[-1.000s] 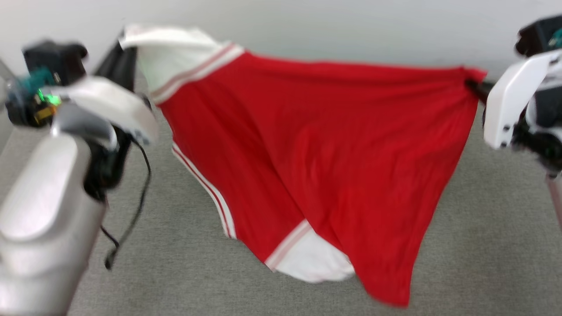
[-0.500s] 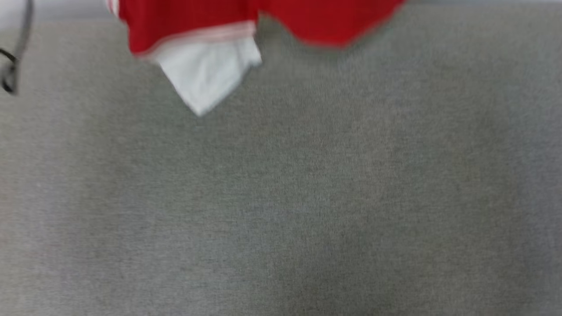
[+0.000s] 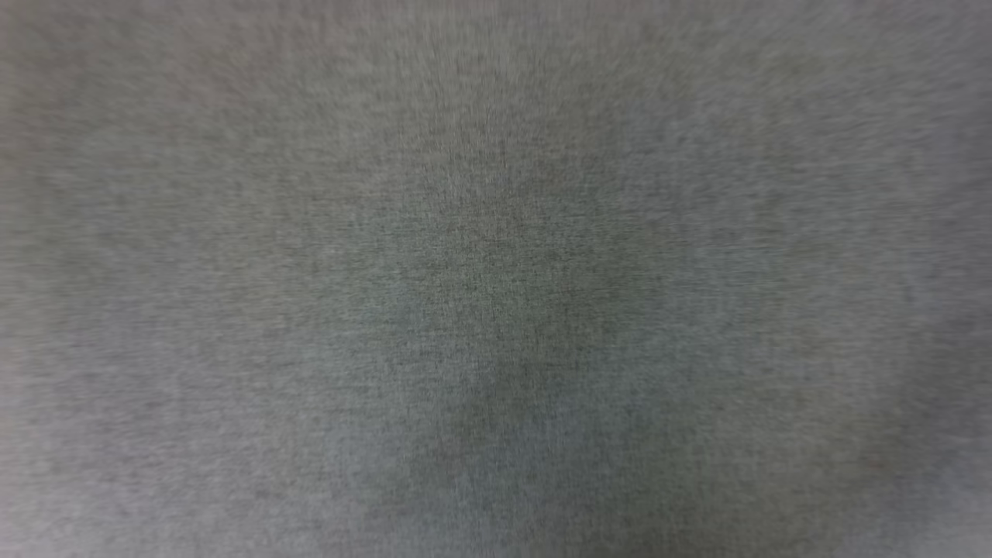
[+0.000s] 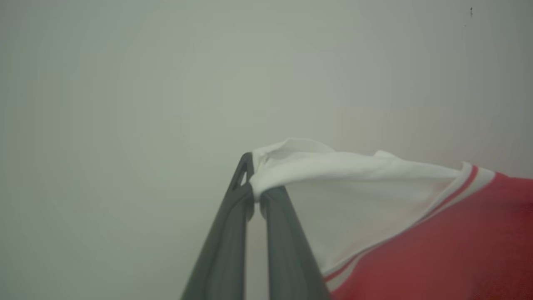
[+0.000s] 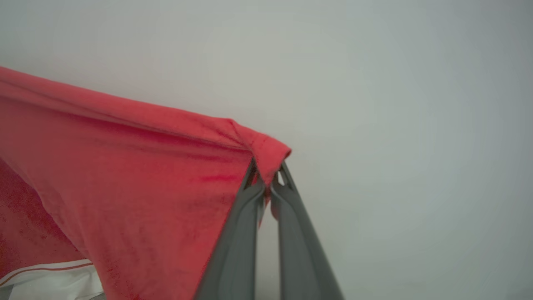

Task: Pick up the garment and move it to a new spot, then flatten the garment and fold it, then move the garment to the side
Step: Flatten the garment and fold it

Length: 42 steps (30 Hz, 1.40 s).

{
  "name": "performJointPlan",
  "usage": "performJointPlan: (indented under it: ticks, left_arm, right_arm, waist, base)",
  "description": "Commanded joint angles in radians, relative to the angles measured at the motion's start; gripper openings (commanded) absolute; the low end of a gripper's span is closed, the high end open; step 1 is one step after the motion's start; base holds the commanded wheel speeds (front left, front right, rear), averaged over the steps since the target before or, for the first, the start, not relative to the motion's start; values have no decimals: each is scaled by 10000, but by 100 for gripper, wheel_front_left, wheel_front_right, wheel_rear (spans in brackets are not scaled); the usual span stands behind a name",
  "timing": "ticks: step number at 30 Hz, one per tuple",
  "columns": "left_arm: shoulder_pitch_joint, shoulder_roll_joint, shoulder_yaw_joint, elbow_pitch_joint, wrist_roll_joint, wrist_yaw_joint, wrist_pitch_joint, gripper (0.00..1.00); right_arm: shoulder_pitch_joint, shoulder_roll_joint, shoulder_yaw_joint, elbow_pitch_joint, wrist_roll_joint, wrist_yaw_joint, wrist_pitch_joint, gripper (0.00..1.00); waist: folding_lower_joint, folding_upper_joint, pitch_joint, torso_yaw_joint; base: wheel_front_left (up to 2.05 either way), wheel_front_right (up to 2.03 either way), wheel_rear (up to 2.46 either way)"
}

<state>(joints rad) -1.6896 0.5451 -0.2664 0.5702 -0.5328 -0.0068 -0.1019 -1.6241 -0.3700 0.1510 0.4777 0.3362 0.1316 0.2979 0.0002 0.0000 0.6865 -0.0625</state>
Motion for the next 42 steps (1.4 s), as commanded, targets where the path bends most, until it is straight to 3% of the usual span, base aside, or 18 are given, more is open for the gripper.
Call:
performJointPlan:
  ticks: [1,12,17,24,33,42]
  left_arm:
    - [54,81,111,-24,-79,93,-52,0]
    - [1516,-220,386,176,-783,-41,-550,0]
    - [3268,-464,456,282,-1247,-353,-996,0]
    - [7042,-680,480,-105,-1828,-560,-1333,0]
    - [12276,-883,386,-1868,-2293,264,-1202,0]
    - [16190,-703,456,-4151,-2654,1550,-509,0]
  right_arm:
    - [-264,-25,108,183,102,-17,-86,0]
    - [-99,-210,1477,1303,715,-16,-864,0]
    - [1292,-552,2245,1461,1295,-16,-1407,0]
    - [4847,-1131,2926,864,2199,-17,-1896,0]
    - [9906,-1623,2292,-957,2301,-19,-1315,0]
    - [14299,-1053,656,-2705,2094,-20,-189,0]
  waist:
    - [-2,0,915,20]
    - [-2,0,1368,259]
    - [-2,0,506,471]
    - [-2,0,-1484,669]
    - [-2,0,-3772,784]
    - [-2,0,-5381,841]
  base:
    - [0,0,0]
    - [0,0,0]
    - [0,0,0]
    - [0,0,0]
    - [0,0,0]
    - [0,0,0]
